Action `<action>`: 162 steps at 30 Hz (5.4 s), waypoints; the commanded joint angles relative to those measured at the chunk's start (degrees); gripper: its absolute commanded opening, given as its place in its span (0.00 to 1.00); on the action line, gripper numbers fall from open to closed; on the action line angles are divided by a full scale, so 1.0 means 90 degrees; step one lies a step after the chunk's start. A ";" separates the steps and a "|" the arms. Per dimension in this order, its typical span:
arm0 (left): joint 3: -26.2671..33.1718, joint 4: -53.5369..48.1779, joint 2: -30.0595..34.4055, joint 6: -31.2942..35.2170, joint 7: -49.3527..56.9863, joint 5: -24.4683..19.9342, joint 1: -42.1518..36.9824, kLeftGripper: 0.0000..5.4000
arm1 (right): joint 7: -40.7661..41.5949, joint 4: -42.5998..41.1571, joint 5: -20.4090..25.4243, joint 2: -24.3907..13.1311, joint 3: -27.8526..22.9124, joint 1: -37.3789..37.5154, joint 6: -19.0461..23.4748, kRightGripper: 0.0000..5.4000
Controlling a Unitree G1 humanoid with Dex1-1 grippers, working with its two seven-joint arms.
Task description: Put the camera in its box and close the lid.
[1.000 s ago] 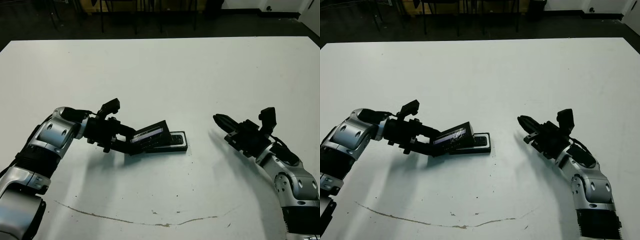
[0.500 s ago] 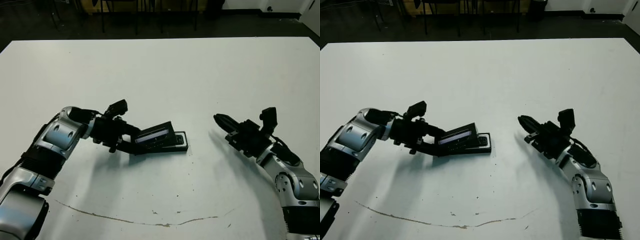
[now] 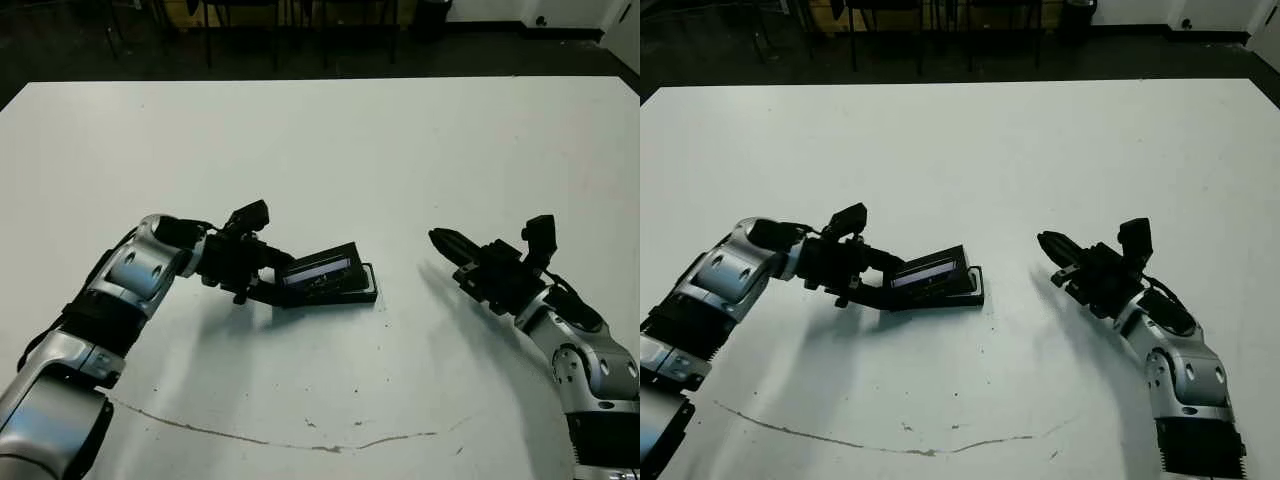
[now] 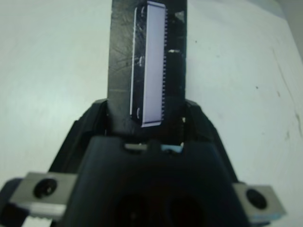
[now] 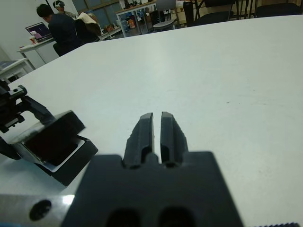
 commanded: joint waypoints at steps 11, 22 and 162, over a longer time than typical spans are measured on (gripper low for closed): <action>-0.0775 0.0911 -0.0760 0.0116 0.0036 0.0603 -0.0202 0.49 | 0.0198 0.0261 0.0098 -0.0078 -0.0169 -0.0041 0.0025 0.00; -0.1332 0.0639 -0.0740 0.0407 -0.0148 0.1178 -0.0532 0.49 | 0.0272 0.0305 0.0164 -0.0082 -0.0181 -0.0033 -0.0001 0.00; 0.2161 -0.4611 -0.1534 -0.0941 0.6841 -0.0167 0.4919 0.00 | -0.1098 -0.0800 -0.0423 0.0723 0.0340 0.0599 -0.0471 0.00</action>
